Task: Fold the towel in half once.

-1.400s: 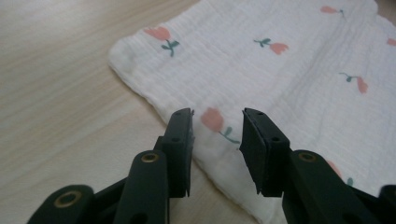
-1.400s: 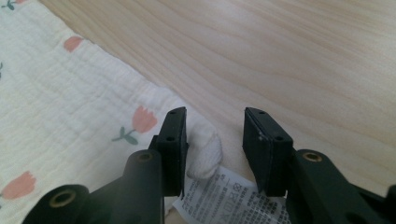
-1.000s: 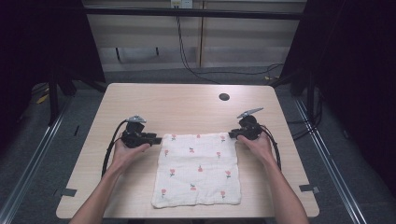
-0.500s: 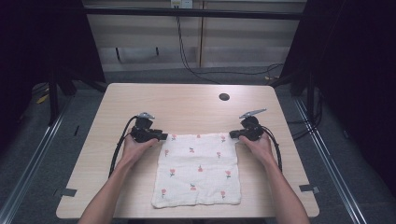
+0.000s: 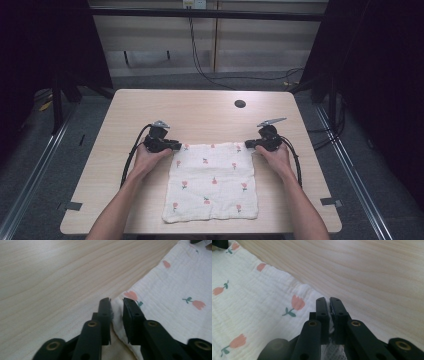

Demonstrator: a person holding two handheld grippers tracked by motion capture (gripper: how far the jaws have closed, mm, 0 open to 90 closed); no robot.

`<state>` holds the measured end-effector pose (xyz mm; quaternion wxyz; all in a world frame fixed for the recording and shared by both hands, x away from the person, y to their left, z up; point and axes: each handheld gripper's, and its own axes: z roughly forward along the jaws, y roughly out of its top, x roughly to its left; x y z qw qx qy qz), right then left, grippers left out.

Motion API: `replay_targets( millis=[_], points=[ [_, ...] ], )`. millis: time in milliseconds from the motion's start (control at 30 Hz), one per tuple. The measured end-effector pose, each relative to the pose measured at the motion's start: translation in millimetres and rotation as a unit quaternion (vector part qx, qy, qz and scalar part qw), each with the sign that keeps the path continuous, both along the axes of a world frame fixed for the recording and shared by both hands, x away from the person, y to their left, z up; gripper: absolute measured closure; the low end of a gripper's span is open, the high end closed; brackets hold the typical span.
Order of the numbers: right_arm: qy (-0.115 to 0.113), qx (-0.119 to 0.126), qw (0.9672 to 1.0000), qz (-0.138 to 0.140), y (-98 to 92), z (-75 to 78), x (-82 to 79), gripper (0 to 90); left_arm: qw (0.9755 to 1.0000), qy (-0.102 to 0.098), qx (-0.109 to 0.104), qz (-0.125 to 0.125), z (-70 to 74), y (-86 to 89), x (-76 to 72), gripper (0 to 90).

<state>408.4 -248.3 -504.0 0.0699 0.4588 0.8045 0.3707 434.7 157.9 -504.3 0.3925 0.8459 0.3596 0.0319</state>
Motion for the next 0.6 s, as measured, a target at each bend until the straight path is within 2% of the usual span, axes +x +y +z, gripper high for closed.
replay_targets(
  millis=[100, 133, 167, 267, 433, 533, 600],
  points=[
    [0.0, 0.004, 1.0, 0.003, 1.1, 0.8, 0.7, 86.6, 1.0, 0.005, -0.003, -0.003, 0.1, 1.0, -0.2, 85.3],
    [-0.001, 0.007, 1.0, 0.004, 0.6, 1.1, 0.8, 86.6, 1.0, 0.002, 0.0, -0.004, 0.9, 1.8, -0.4, 85.6],
    [-0.002, 0.009, 0.9999, 0.005, -0.2, 1.5, 1.0, 86.7, 1.0, 0.006, -0.002, -0.006, 2.4, 2.6, -0.8, 85.8],
    [-0.006, 0.014, 0.9999, 0.001, -2.9, 4.8, 0.3, 86.6, 0.9999, 0.002, -0.015, -0.008, 8.8, 6.6, -1.5, 86.3],
    [-0.016, 0.033, 0.9993, -0.004, -8.2, 13.1, -2.1, 86.7, 0.9995, -0.011, -0.026, -0.012, 18.6, 9.4, -4.4, 86.3],
    [-0.02, 0.042, 0.9989, -0.002, -8.6, 17.6, -3.4, 86.7, 0.9994, -0.01, -0.026, -0.02, 23.8, 10.0, -5.5, 86.4],
    [-0.024, 0.042, 0.9988, 0.001, -7.8, 20.3, -3.8, 86.7, 0.9991, -0.009, -0.038, -0.019, 26.1, 9.9, -6.6, 86.3]
  ],
)
